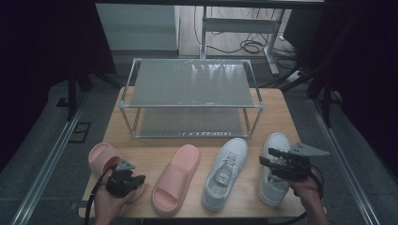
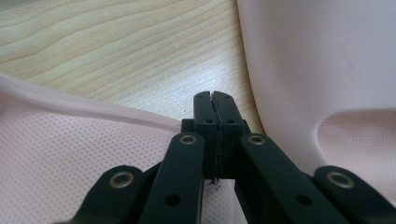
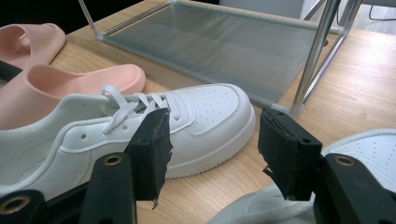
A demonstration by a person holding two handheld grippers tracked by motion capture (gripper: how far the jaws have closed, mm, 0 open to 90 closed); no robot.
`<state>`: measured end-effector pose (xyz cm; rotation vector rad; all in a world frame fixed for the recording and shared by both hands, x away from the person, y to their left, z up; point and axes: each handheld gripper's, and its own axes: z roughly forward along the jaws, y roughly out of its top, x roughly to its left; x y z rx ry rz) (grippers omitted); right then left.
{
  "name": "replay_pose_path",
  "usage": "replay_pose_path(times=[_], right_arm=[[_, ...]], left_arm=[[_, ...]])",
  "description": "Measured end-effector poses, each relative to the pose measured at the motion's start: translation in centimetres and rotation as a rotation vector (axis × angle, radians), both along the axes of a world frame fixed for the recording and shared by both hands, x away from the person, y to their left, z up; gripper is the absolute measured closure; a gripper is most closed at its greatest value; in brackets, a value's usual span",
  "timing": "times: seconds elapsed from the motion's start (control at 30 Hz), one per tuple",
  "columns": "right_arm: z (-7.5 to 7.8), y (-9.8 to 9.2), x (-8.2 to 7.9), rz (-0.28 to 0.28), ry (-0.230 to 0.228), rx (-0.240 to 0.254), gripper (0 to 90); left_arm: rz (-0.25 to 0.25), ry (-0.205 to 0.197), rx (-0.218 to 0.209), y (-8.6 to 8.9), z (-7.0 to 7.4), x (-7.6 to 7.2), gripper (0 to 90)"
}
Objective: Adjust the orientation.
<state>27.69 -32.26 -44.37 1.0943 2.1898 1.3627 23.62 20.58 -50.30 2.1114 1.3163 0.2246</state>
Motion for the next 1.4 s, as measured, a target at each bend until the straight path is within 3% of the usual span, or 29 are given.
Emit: replay_pose_path(times=[0.17, 0.3, 0.47, 0.63, 0.8, 0.93, 1.2, 1.4], right_arm=[[0.0, -0.1, 0.0, -0.002, -0.002, 0.001, 44.8], [0.1, -0.1, -0.1, -0.005, -0.008, 0.003, 44.8], [0.1, -0.2, -0.1, -0.007, -0.012, 0.005, 44.8], [0.1, -0.4, 0.0, -0.009, -0.009, 0.007, 44.8], [0.1, -0.3, 0.0, -0.011, -0.007, 0.006, 44.8], [0.0, -0.2, 0.1, -0.008, -0.003, 0.002, 44.8], [-0.1, -0.2, 0.1, -0.01, 0.0, -0.001, 44.8], [-0.1, -0.2, 0.1, -0.011, -0.001, -0.001, 44.8]], left_arm=[[0.013, -0.029, -0.013, 0.3, 0.3, -0.3, 89.9], [0.043, -0.091, -0.052, 1.4, 2.2, -0.7, 90.0], [0.113, -0.151, -0.062, 4.2, 4.6, -1.3, 90.0], [0.208, -0.174, -0.059, 7.7, 5.4, -2.2, 90.0], [0.303, -0.166, -0.059, 11.0, 4.7, -3.1, 90.0], [0.364, -0.149, -0.047, 13.0, 3.7, -3.1, 90.0], [0.431, -0.08, -0.038, 16.1, 1.1, -0.3, 90.0], [0.434, -0.055, -0.059, 16.8, -0.2, 1.4, 90.0]])
